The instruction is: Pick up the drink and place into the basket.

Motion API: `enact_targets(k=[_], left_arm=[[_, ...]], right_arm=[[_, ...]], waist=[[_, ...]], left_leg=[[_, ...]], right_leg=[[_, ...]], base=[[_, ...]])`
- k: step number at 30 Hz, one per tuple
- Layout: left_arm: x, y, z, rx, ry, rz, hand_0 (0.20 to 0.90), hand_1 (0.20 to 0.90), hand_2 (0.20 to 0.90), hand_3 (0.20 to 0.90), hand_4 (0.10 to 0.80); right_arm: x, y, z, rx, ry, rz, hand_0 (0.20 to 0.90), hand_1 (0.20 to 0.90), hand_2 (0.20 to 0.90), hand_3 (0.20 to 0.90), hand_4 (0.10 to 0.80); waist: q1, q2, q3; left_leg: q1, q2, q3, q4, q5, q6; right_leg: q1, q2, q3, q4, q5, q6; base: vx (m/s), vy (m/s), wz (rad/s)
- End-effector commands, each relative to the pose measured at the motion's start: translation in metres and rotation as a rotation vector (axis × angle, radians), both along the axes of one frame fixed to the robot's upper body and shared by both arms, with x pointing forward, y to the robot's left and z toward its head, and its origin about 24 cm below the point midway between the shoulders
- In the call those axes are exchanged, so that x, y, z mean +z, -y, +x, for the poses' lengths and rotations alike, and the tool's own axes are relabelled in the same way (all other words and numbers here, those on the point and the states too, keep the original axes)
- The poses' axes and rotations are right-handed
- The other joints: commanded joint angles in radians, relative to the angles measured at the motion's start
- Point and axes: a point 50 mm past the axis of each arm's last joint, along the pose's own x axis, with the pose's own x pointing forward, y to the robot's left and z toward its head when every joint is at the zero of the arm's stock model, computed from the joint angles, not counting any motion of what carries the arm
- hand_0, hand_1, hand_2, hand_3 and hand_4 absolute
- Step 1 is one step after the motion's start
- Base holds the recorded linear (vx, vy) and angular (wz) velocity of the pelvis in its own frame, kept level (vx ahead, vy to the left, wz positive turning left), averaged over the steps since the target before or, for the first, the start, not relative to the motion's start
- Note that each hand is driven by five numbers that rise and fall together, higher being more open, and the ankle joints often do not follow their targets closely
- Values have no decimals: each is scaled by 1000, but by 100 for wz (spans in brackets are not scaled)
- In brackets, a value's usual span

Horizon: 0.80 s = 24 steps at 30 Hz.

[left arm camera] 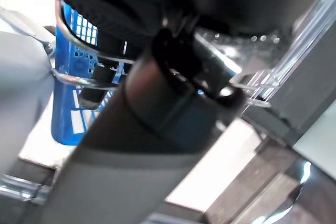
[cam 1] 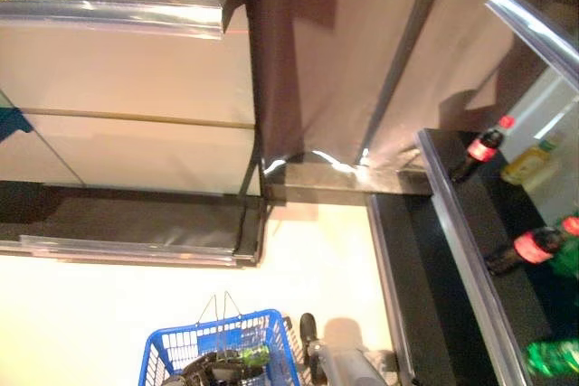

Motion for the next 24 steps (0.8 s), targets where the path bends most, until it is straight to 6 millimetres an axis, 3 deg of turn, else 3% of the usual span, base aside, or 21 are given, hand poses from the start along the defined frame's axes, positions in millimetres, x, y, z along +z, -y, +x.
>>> enact_targets(k=[1, 6, 12, 17, 19, 20, 21, 22, 24], left_arm=[[24, 2, 63, -97, 280, -43, 300, 300, 300, 200, 100], [21, 5, 57, -83, 275, -64, 300, 300, 300, 200, 100], [21, 9, 56, -90, 282, -65, 300, 300, 300, 200, 100], [21, 5, 56, -77, 290, -44, 300, 300, 300, 200, 100], [22, 6, 58, -70, 294, -47, 300, 300, 300, 200, 100], [24, 12, 66, -69, 320, -67, 300, 300, 300, 200, 100], [25, 15, 69, -74, 332, -75, 300, 300, 300, 200, 100], [27, 18, 76, -84, 345, -83, 300, 300, 300, 200, 100], [29, 19, 80, -94, 350, -82, 300, 300, 300, 200, 100]], right_arm=[[11, 23, 23, -16, 98, -70, 900, 900, 900, 900, 800], [11, 21, 28, 11, 103, -75, 900, 900, 900, 900, 800], [11, 19, 28, -1, 104, -70, 900, 900, 900, 900, 800], [12, 22, 28, -3, 106, -71, 900, 900, 900, 900, 800], [12, 24, 29, 3, 104, -76, 900, 900, 900, 900, 800], [15, 29, 32, 7, 105, -96, 900, 900, 900, 900, 800], [16, 31, 33, 2, 109, -102, 900, 900, 900, 900, 800], [17, 34, 33, -18, 122, -107, 900, 900, 900, 900, 800], [18, 34, 36, -27, 133, -104, 900, 900, 900, 900, 800]], waist=[[7, 11, 5], [12, 8, -13], [9, 16, -10], [-2, 12, -10], [-6, 13, -13], [-3, 11, -4], [0, 3, 5], [9, -5, 19], [19, -9, 31]], left_leg=[[-81, -26, 141, -12, 40, -83], [-68, -31, 145, -5, 16, -81], [-96, 1, 212, 42, -2, -88], [-117, 17, 234, 171, -62, -111], [-133, 27, 244, 236, -35, -129], [-250, 51, 287, 464, 113, -198], [-309, 55, 319, 568, 143, -215], [-398, 102, 367, 607, 152, -208], [-411, 128, 372, 555, 129, -191]], right_leg=[[38, 35, 9, -25, 51, 53], [114, 29, 11, -83, 30, 20], [150, 9, -4, -67, -17, 9], [167, 2, -6, -40, -59, -24], [176, 2, -2, -43, -65, -33], [218, -5, 1, -56, -86, -54], [231, -14, 0, -54, -92, -64], [253, -23, 1, -51, -106, -72], [272, -25, 9, -55, -117, -70]], base=[[192, -16, 63], [157, -42, 55], [100, -85, 12], [66, -98, -1], [9, -31, -1], [21, -88, -2], [71, -131, -3], [110, -81, -8], [135, -19, -15]])
